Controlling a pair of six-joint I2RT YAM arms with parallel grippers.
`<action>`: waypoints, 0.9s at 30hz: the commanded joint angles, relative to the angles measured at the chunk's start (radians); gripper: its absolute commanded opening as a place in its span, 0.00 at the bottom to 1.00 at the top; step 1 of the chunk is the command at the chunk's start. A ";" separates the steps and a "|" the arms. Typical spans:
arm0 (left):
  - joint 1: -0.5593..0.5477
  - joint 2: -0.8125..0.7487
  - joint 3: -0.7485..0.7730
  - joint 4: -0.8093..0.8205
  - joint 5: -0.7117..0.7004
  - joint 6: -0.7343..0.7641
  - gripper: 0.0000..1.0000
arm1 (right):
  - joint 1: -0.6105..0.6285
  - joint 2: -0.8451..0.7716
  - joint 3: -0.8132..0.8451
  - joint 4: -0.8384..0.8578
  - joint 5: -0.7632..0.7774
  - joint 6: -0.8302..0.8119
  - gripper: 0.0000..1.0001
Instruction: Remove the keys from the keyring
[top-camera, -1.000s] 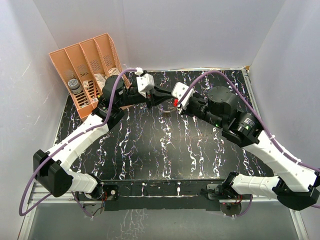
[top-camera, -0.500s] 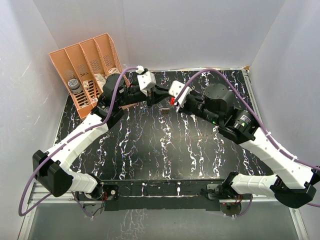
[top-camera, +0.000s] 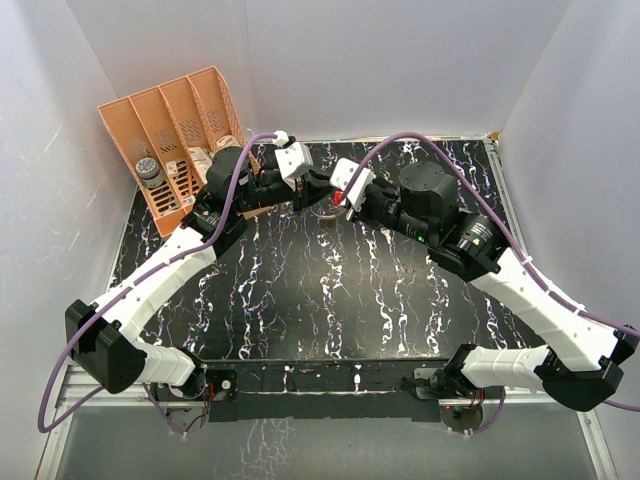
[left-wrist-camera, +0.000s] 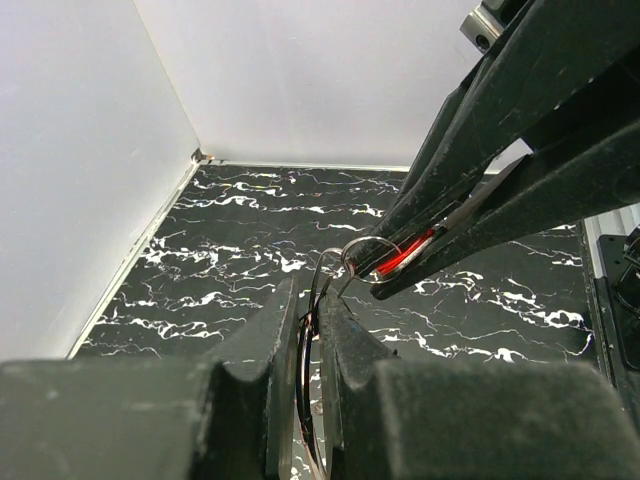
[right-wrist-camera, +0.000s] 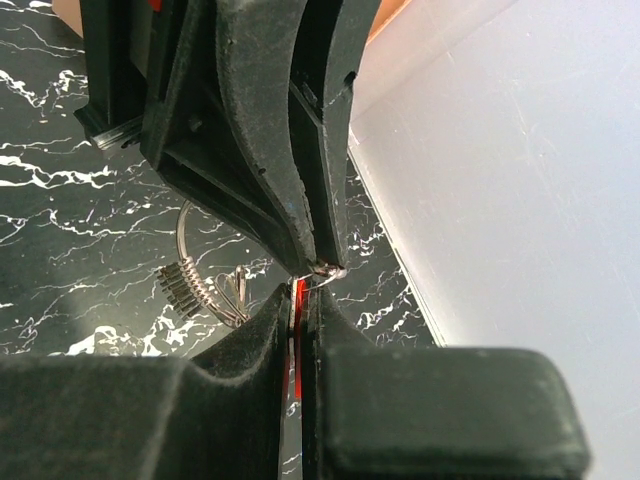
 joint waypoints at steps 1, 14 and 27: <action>0.034 0.011 0.037 0.066 -0.168 0.015 0.00 | 0.045 0.012 0.003 0.007 -0.280 0.051 0.00; 0.035 -0.050 0.000 0.148 -0.158 -0.028 0.00 | 0.045 0.052 -0.064 -0.002 -0.366 0.099 0.00; 0.034 -0.151 -0.020 0.228 -0.360 -0.043 0.00 | 0.045 0.127 -0.147 -0.098 -0.418 0.136 0.00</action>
